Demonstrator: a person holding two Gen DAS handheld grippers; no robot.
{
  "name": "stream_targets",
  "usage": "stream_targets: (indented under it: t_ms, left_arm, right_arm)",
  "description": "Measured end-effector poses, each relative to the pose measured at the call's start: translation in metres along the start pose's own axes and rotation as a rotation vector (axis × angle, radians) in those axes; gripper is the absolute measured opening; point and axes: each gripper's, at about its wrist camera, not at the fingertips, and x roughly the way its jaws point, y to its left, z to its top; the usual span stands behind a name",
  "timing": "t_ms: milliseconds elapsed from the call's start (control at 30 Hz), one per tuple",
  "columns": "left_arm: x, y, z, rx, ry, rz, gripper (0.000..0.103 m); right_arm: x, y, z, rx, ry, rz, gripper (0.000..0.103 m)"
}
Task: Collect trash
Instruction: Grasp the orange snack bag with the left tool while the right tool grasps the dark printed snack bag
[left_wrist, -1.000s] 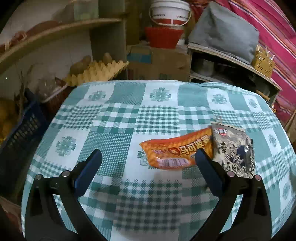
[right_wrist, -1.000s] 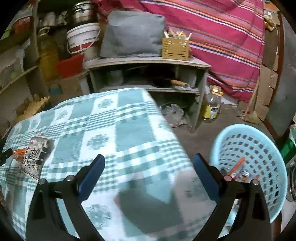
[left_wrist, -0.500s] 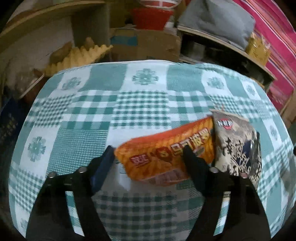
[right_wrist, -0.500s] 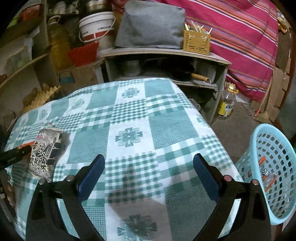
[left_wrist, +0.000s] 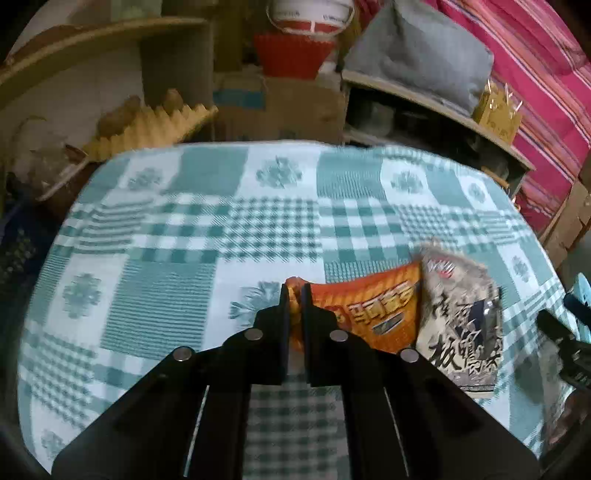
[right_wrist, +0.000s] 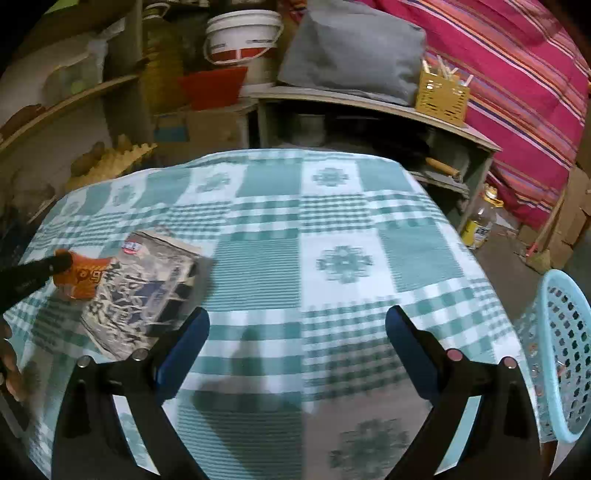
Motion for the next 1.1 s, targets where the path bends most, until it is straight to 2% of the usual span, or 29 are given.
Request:
stream_targets:
  t_ms: [167, 433, 500, 533, 600, 667, 700, 767, 900, 1100]
  left_arm:
    - [-0.026, 0.022, 0.000, -0.050, -0.060, 0.021, 0.004]
    - [-0.038, 0.048, -0.010, -0.082, -0.061, 0.044, 0.004]
    - [-0.039, 0.052, -0.012, -0.080, -0.061, 0.057, 0.004]
    - [-0.039, 0.053, -0.012, -0.080, -0.060, 0.062, 0.004]
    - [-0.040, 0.057, -0.013, -0.083, -0.061, 0.068, 0.004]
    - [-0.041, 0.057, -0.014, -0.087, -0.064, 0.069, 0.004]
    - [-0.041, 0.057, -0.014, -0.088, -0.067, 0.069, 0.004]
    - [-0.043, 0.053, -0.014, -0.088, -0.073, 0.070, 0.004]
    - [-0.049, 0.041, -0.012, -0.085, -0.093, 0.059, 0.004]
    - [-0.071, 0.015, -0.008, -0.084, -0.154, 0.005, 0.004]
  right_arm:
    - [0.000, 0.028, -0.001, -0.014, 0.009, 0.059, 0.094]
    - [0.018, 0.078, -0.007, -0.096, 0.076, 0.078, 0.092]
    - [0.024, 0.087, -0.010, -0.120, 0.104, 0.070, 0.086]
    - [0.026, 0.088, -0.011, -0.121, 0.113, 0.077, 0.080]
    - [0.027, 0.085, -0.012, -0.096, 0.128, 0.118, 0.071]
    - [0.024, 0.084, -0.011, -0.106, 0.122, 0.126, 0.044]
    - [0.023, 0.083, -0.011, -0.109, 0.122, 0.135, 0.038]
    - [0.020, 0.078, -0.012, -0.106, 0.122, 0.145, 0.019]
    - [0.013, 0.057, -0.011, -0.056, 0.107, 0.162, 0.016]
    - [-0.015, 0.010, 0.000, 0.013, 0.031, 0.150, 0.015]
